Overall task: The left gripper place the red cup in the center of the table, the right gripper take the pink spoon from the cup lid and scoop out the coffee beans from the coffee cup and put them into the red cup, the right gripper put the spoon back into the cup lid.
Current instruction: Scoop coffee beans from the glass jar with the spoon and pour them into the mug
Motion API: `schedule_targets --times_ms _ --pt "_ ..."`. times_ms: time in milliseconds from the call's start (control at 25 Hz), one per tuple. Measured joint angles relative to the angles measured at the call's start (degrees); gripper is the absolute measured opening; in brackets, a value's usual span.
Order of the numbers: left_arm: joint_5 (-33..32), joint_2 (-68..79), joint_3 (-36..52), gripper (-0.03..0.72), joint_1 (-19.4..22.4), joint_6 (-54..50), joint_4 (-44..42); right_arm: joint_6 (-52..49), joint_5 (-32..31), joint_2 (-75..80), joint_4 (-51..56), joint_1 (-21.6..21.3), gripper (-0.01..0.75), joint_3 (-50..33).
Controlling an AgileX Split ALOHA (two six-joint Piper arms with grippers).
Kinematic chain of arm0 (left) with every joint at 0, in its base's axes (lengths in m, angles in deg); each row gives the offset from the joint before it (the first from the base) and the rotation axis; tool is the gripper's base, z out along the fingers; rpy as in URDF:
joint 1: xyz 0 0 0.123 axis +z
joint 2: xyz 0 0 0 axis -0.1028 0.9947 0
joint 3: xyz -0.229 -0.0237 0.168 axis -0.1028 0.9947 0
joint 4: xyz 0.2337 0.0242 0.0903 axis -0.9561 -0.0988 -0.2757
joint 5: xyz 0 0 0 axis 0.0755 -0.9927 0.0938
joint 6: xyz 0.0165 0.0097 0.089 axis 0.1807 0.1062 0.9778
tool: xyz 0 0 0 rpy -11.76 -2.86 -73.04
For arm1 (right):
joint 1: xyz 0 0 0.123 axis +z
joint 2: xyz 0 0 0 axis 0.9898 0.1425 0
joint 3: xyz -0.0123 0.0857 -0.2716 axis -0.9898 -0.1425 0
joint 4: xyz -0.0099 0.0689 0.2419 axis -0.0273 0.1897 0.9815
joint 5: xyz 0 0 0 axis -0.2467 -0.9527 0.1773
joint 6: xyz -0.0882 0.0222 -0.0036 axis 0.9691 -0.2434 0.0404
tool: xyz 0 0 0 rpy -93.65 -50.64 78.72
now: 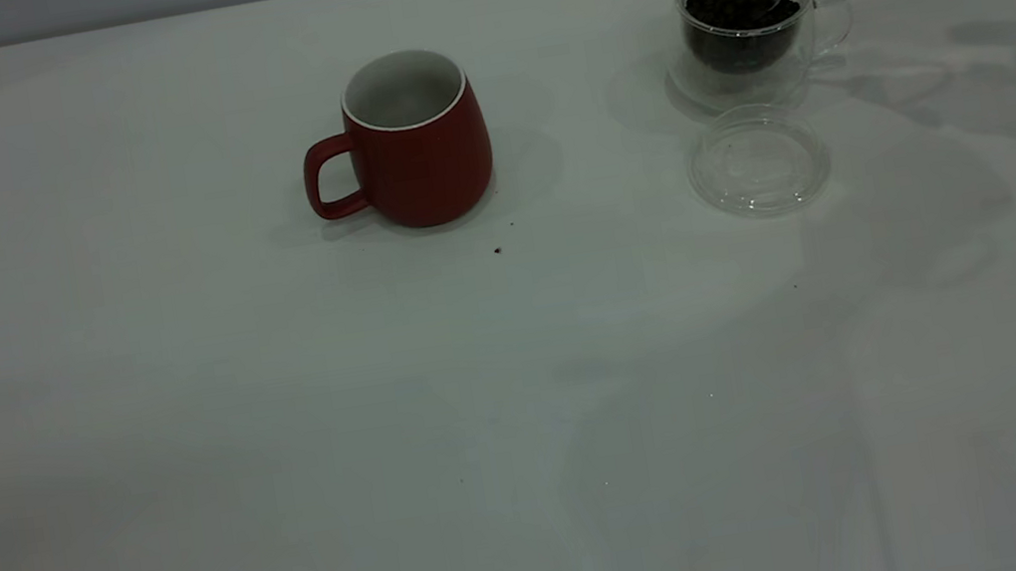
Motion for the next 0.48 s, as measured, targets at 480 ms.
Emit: schedule_targets --times_ms 480 --pt "0.0 0.0 0.0 0.493 0.0 0.0 0.0 -8.6 -6.3 0.0 -0.2 -5.0 0.092 0.0"
